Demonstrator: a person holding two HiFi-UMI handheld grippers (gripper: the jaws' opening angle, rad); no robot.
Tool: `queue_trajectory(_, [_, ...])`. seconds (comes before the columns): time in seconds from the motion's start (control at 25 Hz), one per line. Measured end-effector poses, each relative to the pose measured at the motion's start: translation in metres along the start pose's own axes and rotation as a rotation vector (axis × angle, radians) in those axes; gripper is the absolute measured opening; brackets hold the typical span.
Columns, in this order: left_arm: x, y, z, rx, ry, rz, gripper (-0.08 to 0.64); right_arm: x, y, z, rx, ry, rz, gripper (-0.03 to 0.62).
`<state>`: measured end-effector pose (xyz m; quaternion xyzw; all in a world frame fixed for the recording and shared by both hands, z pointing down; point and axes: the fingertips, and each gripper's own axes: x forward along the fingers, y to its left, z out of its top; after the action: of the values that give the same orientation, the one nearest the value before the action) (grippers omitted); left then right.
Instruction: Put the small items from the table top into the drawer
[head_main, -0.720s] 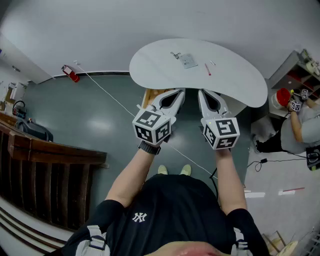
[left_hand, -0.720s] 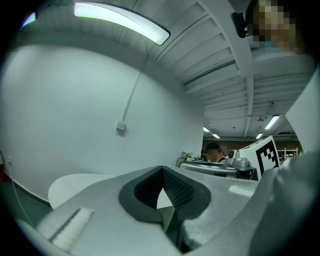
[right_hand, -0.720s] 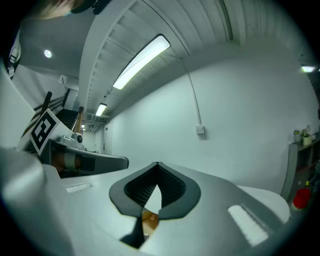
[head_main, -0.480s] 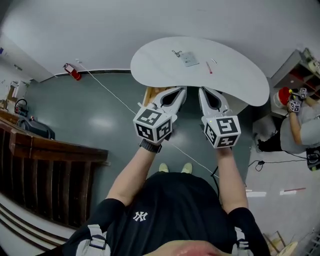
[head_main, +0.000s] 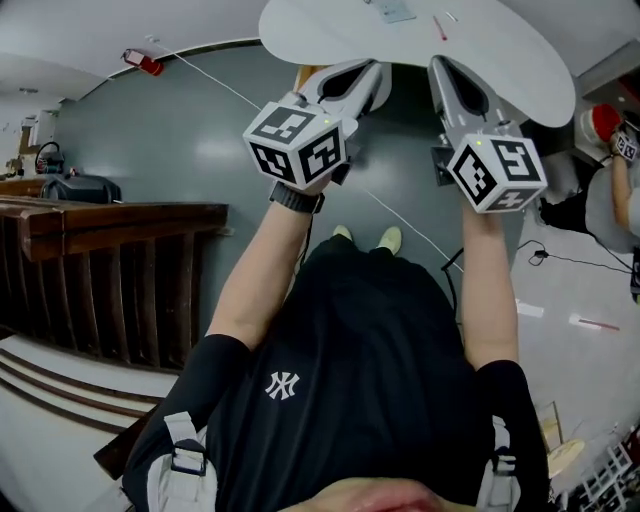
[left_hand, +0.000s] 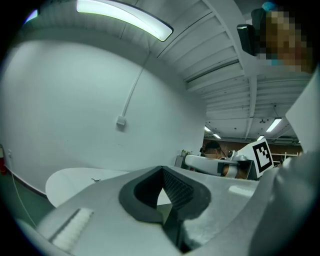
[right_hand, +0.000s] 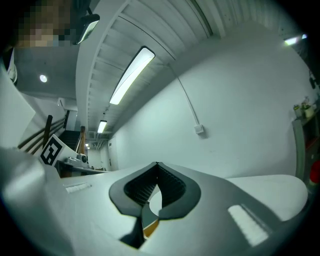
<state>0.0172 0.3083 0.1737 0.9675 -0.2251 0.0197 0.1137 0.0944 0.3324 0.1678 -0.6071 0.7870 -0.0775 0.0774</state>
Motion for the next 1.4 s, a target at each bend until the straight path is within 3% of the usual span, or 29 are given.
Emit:
queue_trajectory(0.32, [0.001,0.007,-0.013,-0.010,0.024,0.041,0.000,0.009,0.000,-0.016,0.010,0.021,0.040,0.025])
queue_trajectory(0.68, [0.019,0.044,-0.012,-0.019,0.020,0.059,0.000,0.044,-0.014,-0.023,-0.004,0.061,0.029,0.025])
queue_trajectory(1.4, [0.100,0.207,-0.010,-0.015,0.081,-0.026,0.000,0.212,-0.049,-0.067,-0.007,0.169,-0.073,0.026])
